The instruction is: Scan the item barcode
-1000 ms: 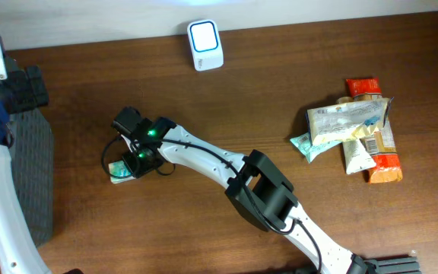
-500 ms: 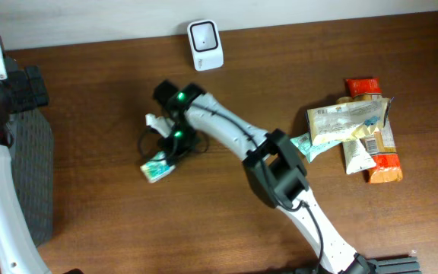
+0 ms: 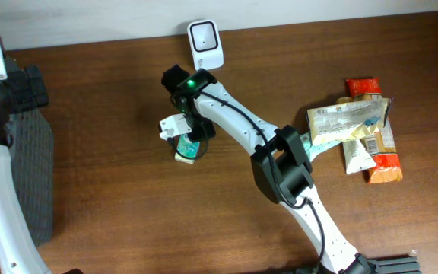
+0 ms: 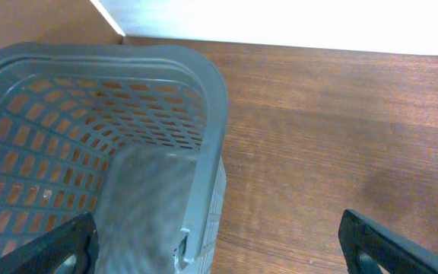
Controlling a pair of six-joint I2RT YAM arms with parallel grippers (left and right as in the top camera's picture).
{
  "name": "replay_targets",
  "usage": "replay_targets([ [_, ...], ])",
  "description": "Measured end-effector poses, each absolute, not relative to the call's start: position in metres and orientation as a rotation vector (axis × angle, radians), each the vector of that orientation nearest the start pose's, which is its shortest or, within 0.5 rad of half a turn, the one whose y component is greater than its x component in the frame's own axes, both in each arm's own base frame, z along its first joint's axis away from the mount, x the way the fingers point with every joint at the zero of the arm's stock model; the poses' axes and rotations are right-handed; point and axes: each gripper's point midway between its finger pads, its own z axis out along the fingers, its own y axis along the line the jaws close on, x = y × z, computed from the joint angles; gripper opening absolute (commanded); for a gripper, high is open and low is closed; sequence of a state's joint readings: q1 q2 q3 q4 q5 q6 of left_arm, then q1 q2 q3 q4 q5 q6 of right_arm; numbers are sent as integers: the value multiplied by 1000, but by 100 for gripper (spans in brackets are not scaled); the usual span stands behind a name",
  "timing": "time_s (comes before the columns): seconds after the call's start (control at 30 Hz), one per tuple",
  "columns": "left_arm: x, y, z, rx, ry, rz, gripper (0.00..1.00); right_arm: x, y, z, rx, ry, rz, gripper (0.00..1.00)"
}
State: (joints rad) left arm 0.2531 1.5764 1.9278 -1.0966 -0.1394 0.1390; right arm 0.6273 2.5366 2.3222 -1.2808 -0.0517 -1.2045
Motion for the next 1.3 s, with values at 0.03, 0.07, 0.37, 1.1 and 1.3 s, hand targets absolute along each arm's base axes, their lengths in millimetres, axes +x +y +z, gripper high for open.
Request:
replay_targets([
  [0.03, 391, 126, 353, -204, 2325, 359, 99, 406, 310, 29, -2420, 1842, 37, 47],
  [0.07, 391, 126, 353, -204, 2325, 358, 99, 407, 318, 35, -2396, 1837, 39, 42],
  [0.37, 391, 126, 353, -204, 2325, 358, 99, 386, 415, 86, -1294, 2524, 694, 4],
  [1.1, 391, 126, 353, -204, 2325, 358, 99, 384, 315, 113, -983, 2936, 730, 50],
  [1.3, 391, 126, 352, -204, 2326, 358, 99, 397, 251, 61, -779, 3135, 713, 45],
])
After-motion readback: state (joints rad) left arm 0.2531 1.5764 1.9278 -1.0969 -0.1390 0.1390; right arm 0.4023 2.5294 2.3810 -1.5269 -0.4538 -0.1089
